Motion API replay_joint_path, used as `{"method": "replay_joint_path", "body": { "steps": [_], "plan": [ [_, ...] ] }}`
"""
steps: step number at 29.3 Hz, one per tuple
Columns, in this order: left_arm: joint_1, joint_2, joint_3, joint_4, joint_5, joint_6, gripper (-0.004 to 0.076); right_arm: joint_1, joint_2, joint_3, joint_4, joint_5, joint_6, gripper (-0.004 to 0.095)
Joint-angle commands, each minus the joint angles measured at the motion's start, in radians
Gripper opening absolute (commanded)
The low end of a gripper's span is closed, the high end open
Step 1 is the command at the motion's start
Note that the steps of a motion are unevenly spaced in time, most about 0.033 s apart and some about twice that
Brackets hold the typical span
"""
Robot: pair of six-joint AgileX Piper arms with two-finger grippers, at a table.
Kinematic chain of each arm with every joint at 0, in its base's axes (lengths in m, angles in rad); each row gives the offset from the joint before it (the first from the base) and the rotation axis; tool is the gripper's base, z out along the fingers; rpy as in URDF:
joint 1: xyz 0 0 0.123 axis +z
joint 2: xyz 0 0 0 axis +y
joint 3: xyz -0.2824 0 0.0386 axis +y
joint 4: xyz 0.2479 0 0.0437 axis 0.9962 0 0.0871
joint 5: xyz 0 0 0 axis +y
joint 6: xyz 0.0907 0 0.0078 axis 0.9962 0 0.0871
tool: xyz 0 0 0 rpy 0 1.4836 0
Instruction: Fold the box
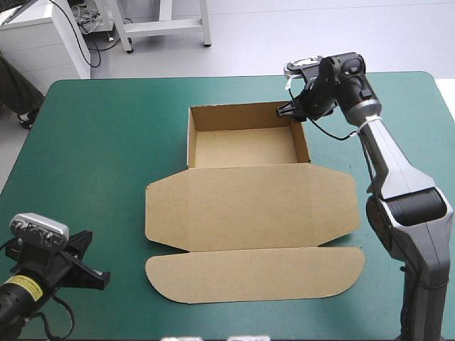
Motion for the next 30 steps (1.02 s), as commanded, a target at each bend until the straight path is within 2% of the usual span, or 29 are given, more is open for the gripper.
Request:
{"method": "replay_joint_path", "body": {
  "steps": [1,5,7,9,12,13,20,23,30],
  "plan": [
    [-0.002,-0.095,0.065,0.009,-0.081,-0.013,-0.0008,-0.007,0.01,-0.025,-0.011,0.008,0.017,0.0422],
    [-0.002,-0.178,0.114,-0.005,-0.079,-0.013,-0.0008,-0.007,0.064,-0.025,-0.011,0.008,0.025,0.0415],
    [-0.002,-0.212,0.129,-0.005,-0.079,-0.013,-0.0008,-0.007,0.079,-0.023,-0.011,0.008,0.031,0.0371],
    [-0.002,-0.235,0.147,-0.005,-0.077,-0.017,-0.0008,-0.007,0.086,-0.023,-0.012,0.008,0.047,0.0266],
    [-0.002,-0.254,0.163,-0.005,-0.075,-0.043,-0.0008,-0.007,0.086,-0.023,-0.026,0.008,0.047,0.0014],
    [-0.002,-0.259,0.168,-0.005,-0.073,-0.05,-0.0008,-0.007,0.086,-0.023,-0.035,0.008,0.05,-0.0017],
    [-0.002,-0.261,0.173,-0.002,-0.073,-0.05,-0.0008,-0.068,0.082,-0.025,-0.148,0.008,0.066,-0.002],
    [-0.002,-0.261,0.173,-0.002,-0.073,-0.05,-0.0008,-0.155,0.077,-0.025,-0.169,0.008,0.066,-0.002],
    [-0.002,-0.261,0.173,-0.002,-0.073,-0.05,-0.0008,-0.444,0.068,-0.025,-0.166,0.008,0.066,-0.002]
  ]
}}
